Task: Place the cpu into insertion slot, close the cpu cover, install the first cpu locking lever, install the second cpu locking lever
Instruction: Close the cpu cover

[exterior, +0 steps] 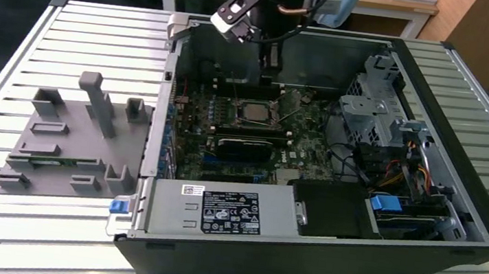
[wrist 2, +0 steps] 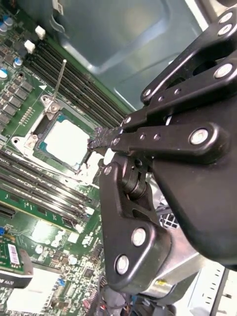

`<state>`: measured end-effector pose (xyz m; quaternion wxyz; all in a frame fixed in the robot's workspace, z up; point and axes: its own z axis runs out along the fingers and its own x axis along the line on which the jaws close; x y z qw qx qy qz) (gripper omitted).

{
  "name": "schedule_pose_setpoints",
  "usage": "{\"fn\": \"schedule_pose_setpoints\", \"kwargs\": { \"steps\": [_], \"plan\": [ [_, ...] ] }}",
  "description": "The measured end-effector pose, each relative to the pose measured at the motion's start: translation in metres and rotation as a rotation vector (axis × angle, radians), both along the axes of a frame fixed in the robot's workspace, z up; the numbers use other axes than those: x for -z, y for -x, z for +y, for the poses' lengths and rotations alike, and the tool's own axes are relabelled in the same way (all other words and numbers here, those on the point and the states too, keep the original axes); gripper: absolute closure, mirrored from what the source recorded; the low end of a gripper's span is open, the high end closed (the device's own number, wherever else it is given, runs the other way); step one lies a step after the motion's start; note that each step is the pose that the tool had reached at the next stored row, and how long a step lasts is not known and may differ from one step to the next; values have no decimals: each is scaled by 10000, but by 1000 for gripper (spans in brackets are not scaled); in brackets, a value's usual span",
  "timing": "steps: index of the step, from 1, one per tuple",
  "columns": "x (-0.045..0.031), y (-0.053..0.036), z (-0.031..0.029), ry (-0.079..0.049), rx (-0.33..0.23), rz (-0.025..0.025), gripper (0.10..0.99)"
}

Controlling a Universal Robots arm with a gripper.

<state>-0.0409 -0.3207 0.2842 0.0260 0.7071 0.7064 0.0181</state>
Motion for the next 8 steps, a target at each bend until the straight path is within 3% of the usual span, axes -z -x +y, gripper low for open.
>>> {"fn": "schedule_pose_setpoints", "kwargs": {
  "steps": [8],
  "plan": [
    [-2,-74,0,0,2,15,980]
  ]
}}
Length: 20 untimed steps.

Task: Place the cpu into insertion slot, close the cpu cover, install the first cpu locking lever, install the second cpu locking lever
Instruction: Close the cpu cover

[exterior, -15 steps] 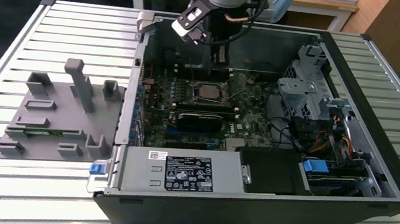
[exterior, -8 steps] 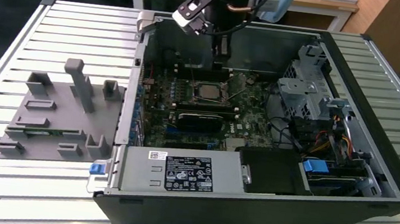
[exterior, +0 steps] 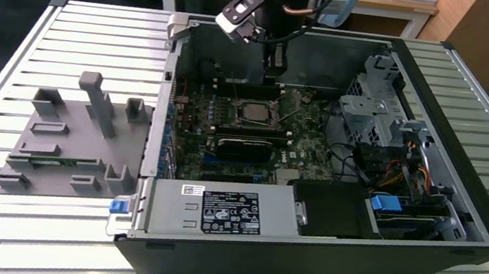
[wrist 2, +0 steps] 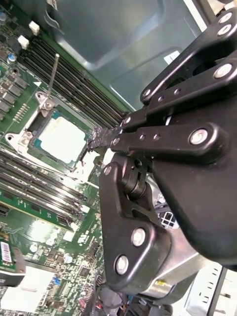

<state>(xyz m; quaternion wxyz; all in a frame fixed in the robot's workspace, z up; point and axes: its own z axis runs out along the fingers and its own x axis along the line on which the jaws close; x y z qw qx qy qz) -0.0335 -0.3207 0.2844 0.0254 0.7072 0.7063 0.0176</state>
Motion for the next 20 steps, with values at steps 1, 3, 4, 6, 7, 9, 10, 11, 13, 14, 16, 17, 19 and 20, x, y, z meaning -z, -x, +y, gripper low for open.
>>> {"fn": "schedule_pose_setpoints", "kwargs": {
  "steps": [1,3,4,6,7,9,10,11,13,14,16,17,19,20],
  "plan": [
    [0,-13,0,0,0,2,980],
    [0,-36,0,-1,0,6,980],
    [-1,-41,0,1,0,7,980],
    [-18,-42,0,2,2,8,980],
    [-35,-43,0,1,2,8,980],
    [-66,-44,0,0,0,8,980],
    [-69,-44,0,-1,0,8,980],
    [-68,-44,0,-1,0,7,980],
    [-68,-47,0,-2,-1,7,980],
    [-69,-50,0,-1,-2,8,980],
    [-69,-61,0,0,0,8,980],
    [-69,-69,0,0,0,8,980],
    [-69,-83,0,0,0,8,980],
    [-69,-88,0,0,0,8,980]
  ]
}}
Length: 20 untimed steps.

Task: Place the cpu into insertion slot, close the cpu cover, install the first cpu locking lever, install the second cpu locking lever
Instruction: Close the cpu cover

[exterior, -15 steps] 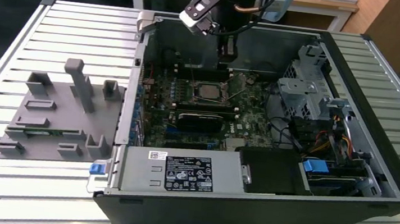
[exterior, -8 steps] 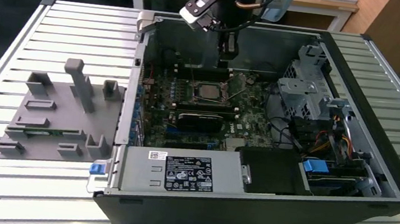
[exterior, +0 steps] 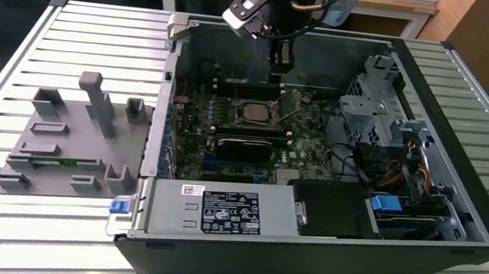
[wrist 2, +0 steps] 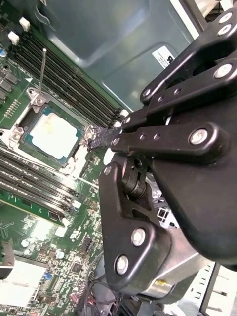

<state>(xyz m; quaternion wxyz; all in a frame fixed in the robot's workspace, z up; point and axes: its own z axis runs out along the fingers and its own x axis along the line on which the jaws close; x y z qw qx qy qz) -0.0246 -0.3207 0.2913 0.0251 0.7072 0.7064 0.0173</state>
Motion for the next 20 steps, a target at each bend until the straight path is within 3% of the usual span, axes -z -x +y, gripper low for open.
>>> {"fn": "schedule_pose_setpoints", "kwargs": {
  "steps": [9,14,20],
  "plan": [
    [0,-94,0,0,0,0,980],
    [2,-220,1,-2,0,4,980],
    [66,-338,9,1,0,84,980]
  ]
}}
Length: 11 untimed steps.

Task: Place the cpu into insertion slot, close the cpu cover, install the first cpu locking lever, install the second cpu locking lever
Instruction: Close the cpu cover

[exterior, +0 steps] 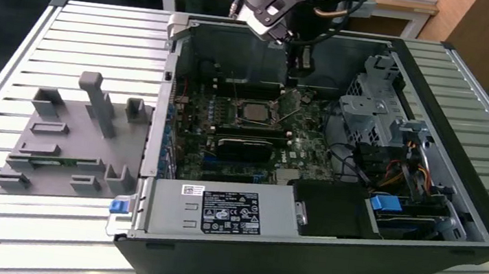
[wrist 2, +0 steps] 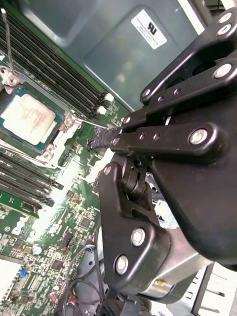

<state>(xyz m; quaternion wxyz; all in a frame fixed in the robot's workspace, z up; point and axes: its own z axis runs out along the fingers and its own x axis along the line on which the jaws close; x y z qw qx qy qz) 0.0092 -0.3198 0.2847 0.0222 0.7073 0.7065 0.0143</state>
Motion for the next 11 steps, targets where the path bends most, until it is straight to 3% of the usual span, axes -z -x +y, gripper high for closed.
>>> {"fn": "schedule_pose_setpoints", "kwargs": {
  "steps": [4,11],
  "plan": [
    [60,-46,7,0,0,42,980],
    [123,-160,46,0,-28,48,980]
  ]
}}
